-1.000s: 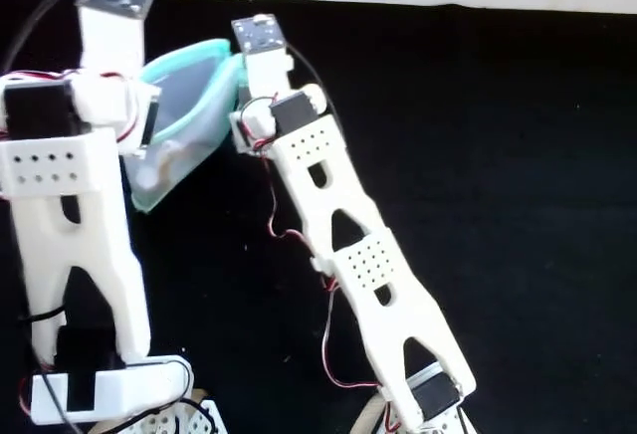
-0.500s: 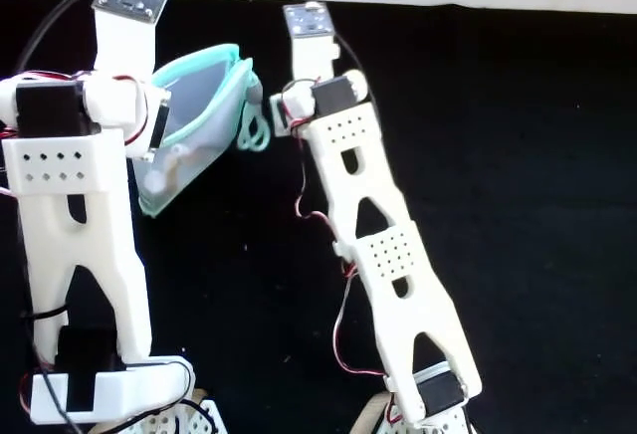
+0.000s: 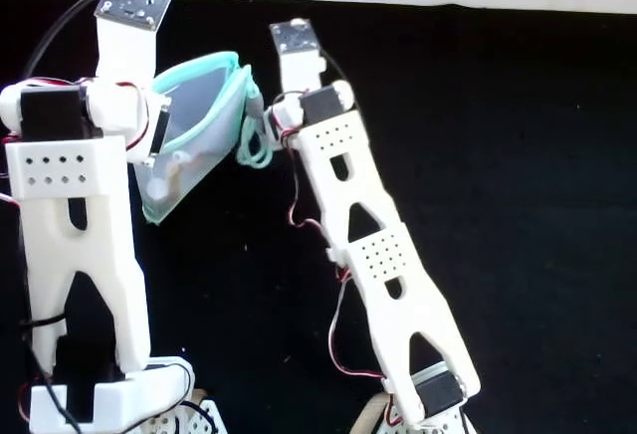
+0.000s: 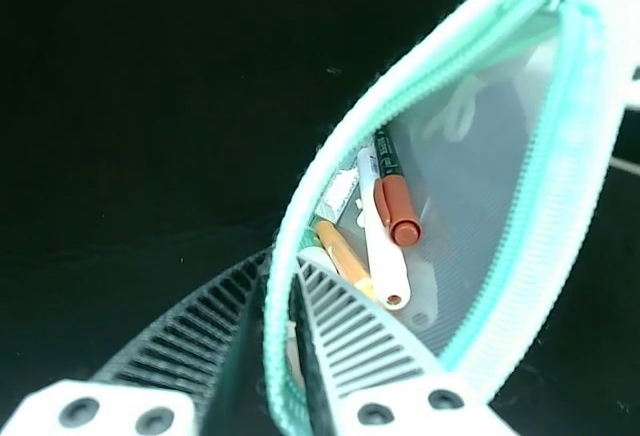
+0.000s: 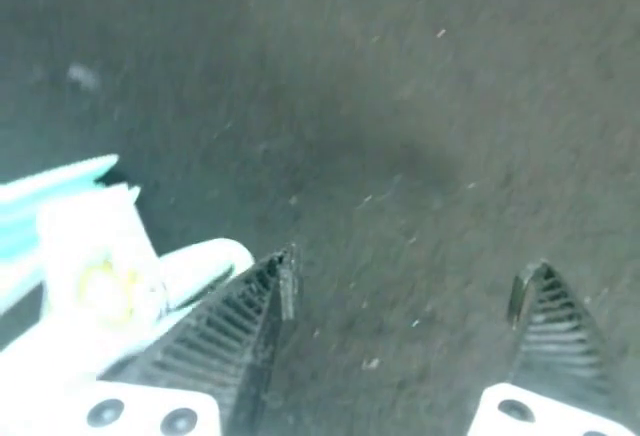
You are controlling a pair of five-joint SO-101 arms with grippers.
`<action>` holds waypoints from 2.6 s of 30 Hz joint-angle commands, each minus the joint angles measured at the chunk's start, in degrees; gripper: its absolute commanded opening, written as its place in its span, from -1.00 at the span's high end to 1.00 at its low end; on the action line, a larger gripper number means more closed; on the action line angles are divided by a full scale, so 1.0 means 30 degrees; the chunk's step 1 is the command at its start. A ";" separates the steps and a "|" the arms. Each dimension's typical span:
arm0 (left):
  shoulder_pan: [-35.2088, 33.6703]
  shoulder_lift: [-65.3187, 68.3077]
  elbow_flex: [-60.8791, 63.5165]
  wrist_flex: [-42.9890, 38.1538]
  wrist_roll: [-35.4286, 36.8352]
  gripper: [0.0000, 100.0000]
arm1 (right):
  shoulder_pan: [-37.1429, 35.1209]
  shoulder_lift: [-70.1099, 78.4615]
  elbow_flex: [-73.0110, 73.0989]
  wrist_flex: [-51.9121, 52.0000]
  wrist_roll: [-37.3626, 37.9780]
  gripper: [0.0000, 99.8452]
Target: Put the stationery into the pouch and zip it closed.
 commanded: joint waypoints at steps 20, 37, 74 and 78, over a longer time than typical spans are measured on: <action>-0.0425 0.0132 0.0982 -0.0967 0.0088 0.99 | -0.2330 -0.1832 -0.1568 0.0777 -0.2110 0.45; -0.0396 0.0103 0.0952 -0.0967 0.0088 0.99 | -0.2242 0.2799 -0.1656 -0.8161 -0.2022 0.46; -0.0484 0.0132 0.1070 -0.0967 0.0059 0.99 | 0.2125 -0.6051 -0.1626 0.2154 -0.1260 0.78; -0.0484 0.0132 0.1070 -0.0967 0.0059 0.99 | 0.1040 -0.5963 -0.1597 0.2388 -0.1260 0.39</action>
